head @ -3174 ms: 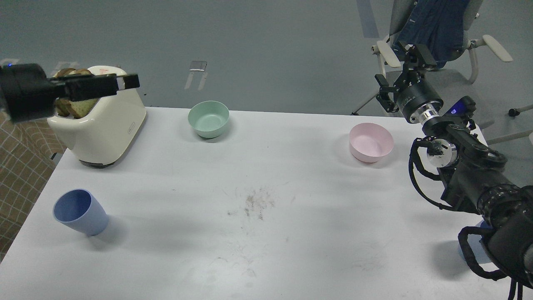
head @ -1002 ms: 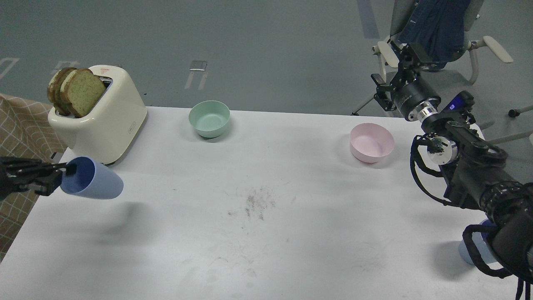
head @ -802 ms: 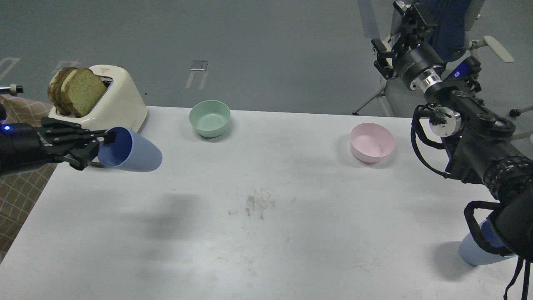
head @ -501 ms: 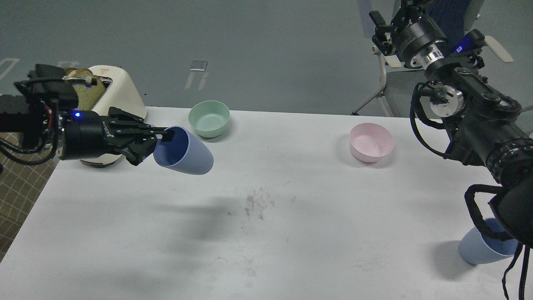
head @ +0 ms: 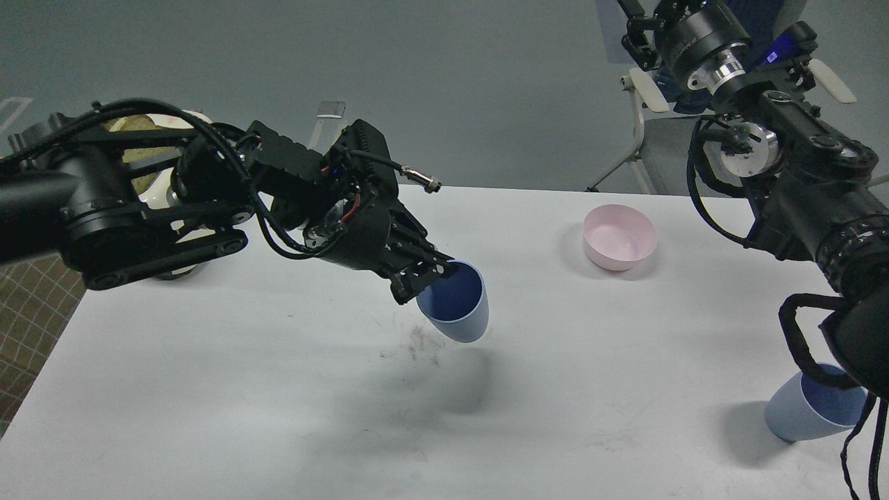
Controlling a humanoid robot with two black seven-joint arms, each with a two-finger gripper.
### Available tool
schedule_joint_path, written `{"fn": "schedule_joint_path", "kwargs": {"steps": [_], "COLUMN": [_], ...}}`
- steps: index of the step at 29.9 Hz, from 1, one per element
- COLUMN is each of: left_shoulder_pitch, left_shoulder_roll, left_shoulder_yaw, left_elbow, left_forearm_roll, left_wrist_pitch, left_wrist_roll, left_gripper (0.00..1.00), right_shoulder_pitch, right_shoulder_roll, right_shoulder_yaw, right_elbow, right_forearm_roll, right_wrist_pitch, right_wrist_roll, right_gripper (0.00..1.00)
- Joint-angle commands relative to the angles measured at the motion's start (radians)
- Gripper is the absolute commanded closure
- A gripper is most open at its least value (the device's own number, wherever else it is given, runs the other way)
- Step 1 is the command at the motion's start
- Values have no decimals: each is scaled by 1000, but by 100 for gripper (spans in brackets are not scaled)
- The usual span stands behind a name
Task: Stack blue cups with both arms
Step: 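Carry the blue cup with the left gripper to the table center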
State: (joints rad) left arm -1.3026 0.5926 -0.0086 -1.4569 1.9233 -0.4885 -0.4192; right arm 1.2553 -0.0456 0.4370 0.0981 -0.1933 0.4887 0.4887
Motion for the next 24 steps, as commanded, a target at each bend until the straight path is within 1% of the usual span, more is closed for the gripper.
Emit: {"fn": "schedule_joint_path", "kwargs": {"steps": [1,10,16,24], "left_shoulder_pitch": [-1,-29,-32,-20], "left_shoulder_roll": [-95,-226,-266,-287], "left_shoulder_yaw": [4,100,128,134], "left_elbow": [56,170,174,175], "left_forearm_roll": [43,83,83,80], "left_wrist_pitch": [0,0,0,0], "left_wrist_roll": [13,5,4,4], "left_gripper": [100,100,100,100], "right_shoulder_pitch": [-2,-11,-19,-27], "right_shoulder_roll": [1,6,3,3], "right_shoulder_yaw": [0,0,0,0], "right_elbow": [0,0,0,0], "right_forearm_roll": [2,2,2,2], "right_wrist_pitch": [0,0,0,0], "right_wrist_roll": [0,0,0,0], "right_gripper": [0,0,0,0]}}
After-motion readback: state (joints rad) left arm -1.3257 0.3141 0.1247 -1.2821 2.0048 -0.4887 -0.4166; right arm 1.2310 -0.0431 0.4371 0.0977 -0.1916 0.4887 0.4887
